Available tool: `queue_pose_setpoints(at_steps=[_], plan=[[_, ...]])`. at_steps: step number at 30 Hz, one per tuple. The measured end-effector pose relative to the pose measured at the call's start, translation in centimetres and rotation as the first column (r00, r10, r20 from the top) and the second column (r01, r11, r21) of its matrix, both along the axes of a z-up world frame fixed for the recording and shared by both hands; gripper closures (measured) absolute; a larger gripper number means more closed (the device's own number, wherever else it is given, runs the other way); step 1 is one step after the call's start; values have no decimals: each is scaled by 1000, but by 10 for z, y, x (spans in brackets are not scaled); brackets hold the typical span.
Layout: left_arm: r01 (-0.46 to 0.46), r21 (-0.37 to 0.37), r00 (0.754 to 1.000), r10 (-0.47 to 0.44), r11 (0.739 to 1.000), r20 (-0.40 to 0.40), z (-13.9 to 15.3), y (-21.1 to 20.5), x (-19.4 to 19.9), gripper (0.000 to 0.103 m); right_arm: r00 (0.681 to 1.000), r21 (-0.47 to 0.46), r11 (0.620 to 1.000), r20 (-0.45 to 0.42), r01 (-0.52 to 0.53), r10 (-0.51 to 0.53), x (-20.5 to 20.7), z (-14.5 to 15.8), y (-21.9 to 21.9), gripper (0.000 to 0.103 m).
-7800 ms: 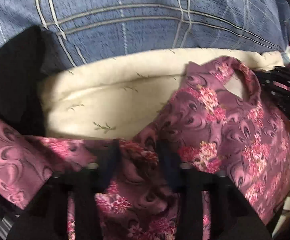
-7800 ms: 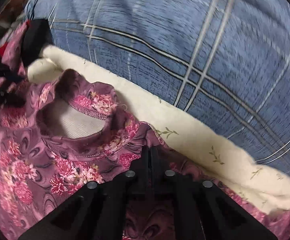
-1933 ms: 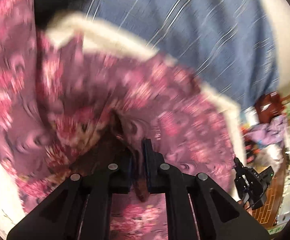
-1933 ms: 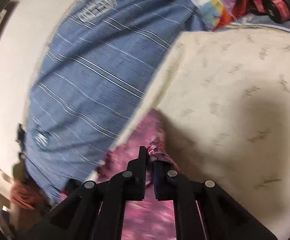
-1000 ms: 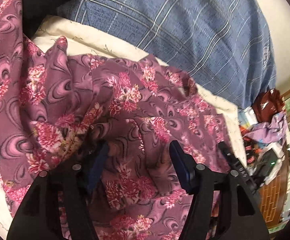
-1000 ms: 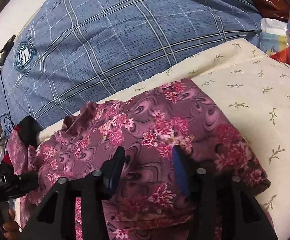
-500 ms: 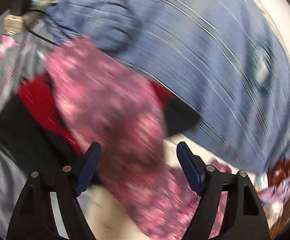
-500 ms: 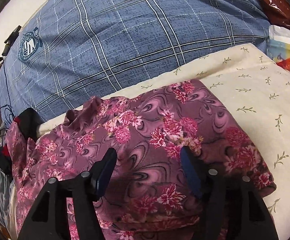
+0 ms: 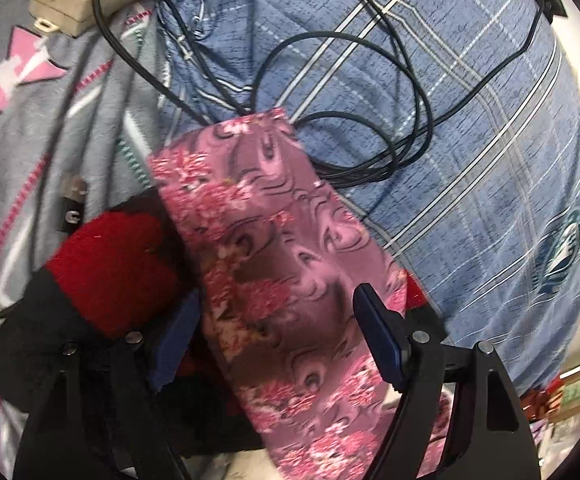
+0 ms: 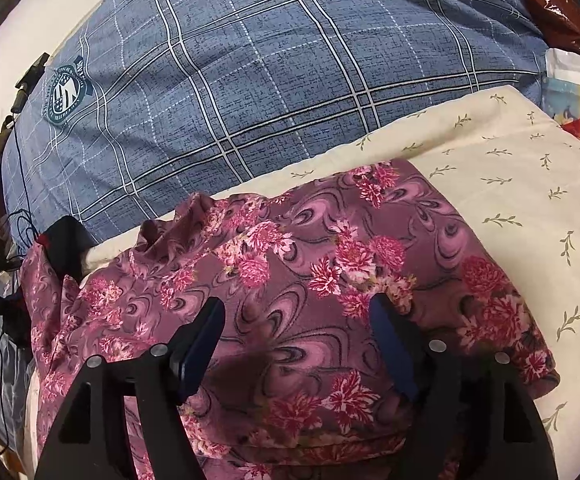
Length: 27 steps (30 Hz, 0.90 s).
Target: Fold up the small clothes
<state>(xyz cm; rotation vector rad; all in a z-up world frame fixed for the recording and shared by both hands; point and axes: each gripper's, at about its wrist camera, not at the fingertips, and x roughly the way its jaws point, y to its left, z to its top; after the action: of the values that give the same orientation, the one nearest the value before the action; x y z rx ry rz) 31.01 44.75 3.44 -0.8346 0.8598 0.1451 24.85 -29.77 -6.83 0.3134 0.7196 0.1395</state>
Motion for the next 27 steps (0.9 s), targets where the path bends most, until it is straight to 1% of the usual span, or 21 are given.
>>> queue_pose_setpoints(at_steps=[1,2,4,5,6,7,9,10,11,14,17,18,19,22,24,25,27], plan=[[0,-35,1000,1,999,21,-3,-2,2,28,1000,1,1000,0,-1,1,0,0,0,25],[0,-80,999,3,997,44,-6,0,1,38,1000,2,1000,1,-1,1,0,0,0,25],[-7,-161,997,18,987,70,-18,5,-3,68,1000,5,1000,2,-2,2,0,0,-1,25],[-11,-183,997,25,983,73,-24,6,-5,74,1000,7,1000,3,-3,3,0,0,-1,25],[-22,-201,997,38,979,73,-30,9,-8,85,1000,8,1000,3,-4,4,0,0,-1,25],[-30,-216,996,48,976,77,-35,11,-10,90,1000,10,1000,3,-4,4,0,0,-1,25],[-38,-239,993,63,970,96,-38,13,-17,95,1000,11,1000,4,-4,4,0,0,-2,24],[-39,-238,992,67,970,109,-36,13,-22,98,1000,12,1000,4,-5,5,0,0,-2,24],[-41,-233,991,69,972,116,-33,11,-26,98,1000,12,1000,4,-4,4,0,0,-2,24],[-24,-211,985,60,977,163,-8,1,-36,98,1000,11,1000,4,-4,4,0,0,-2,24],[38,-162,975,-1,986,223,20,-27,-51,98,1000,11,1000,4,-4,4,0,0,-1,24],[59,-150,971,-22,987,238,28,-43,-46,99,1000,11,1000,4,-4,4,0,-1,-1,24],[84,-140,966,-46,987,254,36,-53,-48,101,1000,12,1000,4,-4,4,0,-1,-2,24],[159,-121,946,-116,980,301,58,-86,-56,101,1000,16,1000,5,-4,4,-1,0,-1,24],[206,-67,933,-175,976,314,72,-116,-58,101,1000,18,1000,6,-4,4,-1,0,-1,24],[219,-52,930,-192,974,315,73,-118,-66,101,1000,19,1000,6,-5,4,-1,0,-1,24],[267,-41,920,-243,963,307,74,-142,-61,101,1000,23,1000,8,-5,5,-1,0,-2,24]])
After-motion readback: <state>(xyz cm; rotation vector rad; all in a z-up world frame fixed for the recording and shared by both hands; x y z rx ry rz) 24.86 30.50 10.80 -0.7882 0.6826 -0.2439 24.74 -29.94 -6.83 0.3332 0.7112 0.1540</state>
